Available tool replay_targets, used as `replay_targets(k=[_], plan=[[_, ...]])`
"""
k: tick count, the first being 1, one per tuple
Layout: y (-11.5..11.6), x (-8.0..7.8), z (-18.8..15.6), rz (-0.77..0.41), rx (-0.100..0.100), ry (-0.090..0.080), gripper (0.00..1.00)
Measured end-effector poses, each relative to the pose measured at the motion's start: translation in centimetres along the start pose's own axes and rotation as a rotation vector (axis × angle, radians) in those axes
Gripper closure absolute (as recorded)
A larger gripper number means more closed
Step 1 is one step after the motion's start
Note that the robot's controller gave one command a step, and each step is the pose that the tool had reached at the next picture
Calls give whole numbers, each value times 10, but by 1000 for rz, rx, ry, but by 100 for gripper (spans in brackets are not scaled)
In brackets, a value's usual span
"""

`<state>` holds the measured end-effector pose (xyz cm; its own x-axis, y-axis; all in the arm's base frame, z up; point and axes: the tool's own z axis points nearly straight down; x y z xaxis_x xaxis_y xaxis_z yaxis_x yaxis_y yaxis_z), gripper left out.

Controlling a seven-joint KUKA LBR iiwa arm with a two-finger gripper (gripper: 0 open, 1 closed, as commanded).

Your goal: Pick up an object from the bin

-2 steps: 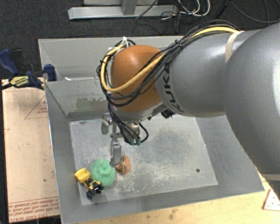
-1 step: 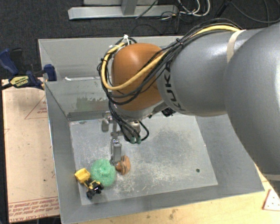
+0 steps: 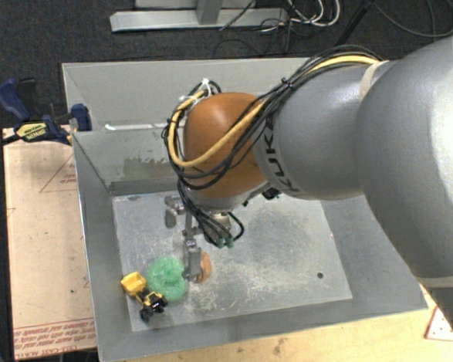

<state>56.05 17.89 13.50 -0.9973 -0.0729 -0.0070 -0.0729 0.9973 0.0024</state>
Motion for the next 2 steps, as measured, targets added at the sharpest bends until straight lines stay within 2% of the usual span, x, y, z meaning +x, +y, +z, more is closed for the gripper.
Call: replay_targets(k=[1, 2], plan=[[-9, 24, 55, -175, 0, 5, 0], [-10, 29, 70, -184, 2, 11, 0]])
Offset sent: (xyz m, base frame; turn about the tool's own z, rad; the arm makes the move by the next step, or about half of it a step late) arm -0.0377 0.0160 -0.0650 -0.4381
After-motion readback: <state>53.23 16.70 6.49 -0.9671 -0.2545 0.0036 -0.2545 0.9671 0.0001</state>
